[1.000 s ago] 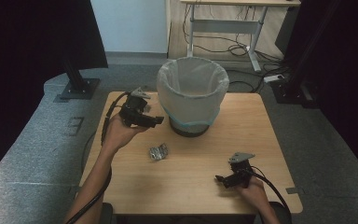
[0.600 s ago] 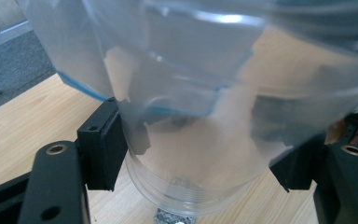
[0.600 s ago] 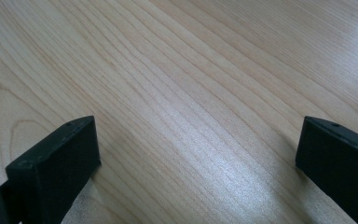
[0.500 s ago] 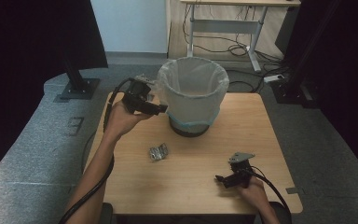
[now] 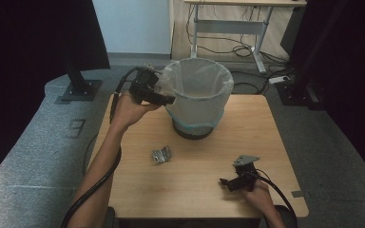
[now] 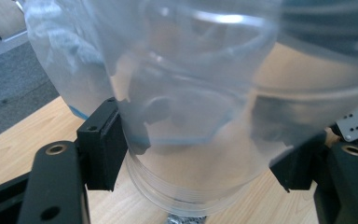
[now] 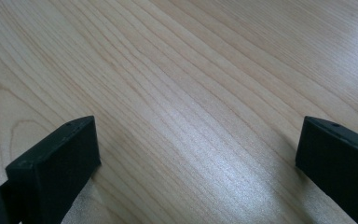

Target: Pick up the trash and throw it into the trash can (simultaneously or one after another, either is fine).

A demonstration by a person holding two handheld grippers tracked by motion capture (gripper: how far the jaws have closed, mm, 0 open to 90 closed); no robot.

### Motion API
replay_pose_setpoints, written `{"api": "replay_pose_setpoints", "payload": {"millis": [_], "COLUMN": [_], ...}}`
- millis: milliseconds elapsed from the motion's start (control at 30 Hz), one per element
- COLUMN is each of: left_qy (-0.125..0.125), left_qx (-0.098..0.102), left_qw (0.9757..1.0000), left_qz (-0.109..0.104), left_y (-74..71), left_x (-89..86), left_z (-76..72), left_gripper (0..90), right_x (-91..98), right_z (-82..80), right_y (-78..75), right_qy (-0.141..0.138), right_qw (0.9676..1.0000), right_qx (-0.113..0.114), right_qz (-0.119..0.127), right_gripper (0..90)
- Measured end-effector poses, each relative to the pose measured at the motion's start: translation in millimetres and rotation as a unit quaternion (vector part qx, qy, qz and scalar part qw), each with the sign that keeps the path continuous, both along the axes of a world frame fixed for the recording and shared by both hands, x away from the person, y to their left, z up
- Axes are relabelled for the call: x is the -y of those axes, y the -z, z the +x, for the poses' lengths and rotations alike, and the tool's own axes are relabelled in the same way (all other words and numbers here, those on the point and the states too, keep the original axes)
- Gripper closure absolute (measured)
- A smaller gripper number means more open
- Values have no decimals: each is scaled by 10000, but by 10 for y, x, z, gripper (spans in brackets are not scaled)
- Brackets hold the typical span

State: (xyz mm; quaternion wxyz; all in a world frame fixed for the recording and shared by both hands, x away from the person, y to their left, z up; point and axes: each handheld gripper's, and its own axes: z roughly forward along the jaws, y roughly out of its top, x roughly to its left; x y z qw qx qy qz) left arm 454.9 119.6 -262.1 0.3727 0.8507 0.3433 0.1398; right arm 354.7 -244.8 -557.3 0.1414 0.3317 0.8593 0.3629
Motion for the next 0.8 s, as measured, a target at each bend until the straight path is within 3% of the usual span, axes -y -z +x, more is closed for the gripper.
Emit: {"api": "replay_pose_setpoints", "payload": {"millis": [267, 500, 800], "left_qy": [-28, -41, -77], "left_qx": [27, -9, 13], "left_qw": [10000, 10000, 10000], "left_qz": [77, -38, -36], "left_y": [-107, -160, -202], "left_x": [137, 218, 356], "left_z": [131, 240, 384], "left_gripper": [292, 292, 292], "right_x": [0, 0, -1], "right_z": [-1, -1, -1], "right_y": [-1, -1, 1], "right_qy": [3, 3, 10], "right_qw": [10000, 10000, 10000], "right_qx": [-6, -8, -1], "right_qz": [2, 2, 7], "right_gripper": [0, 0, 0]}}
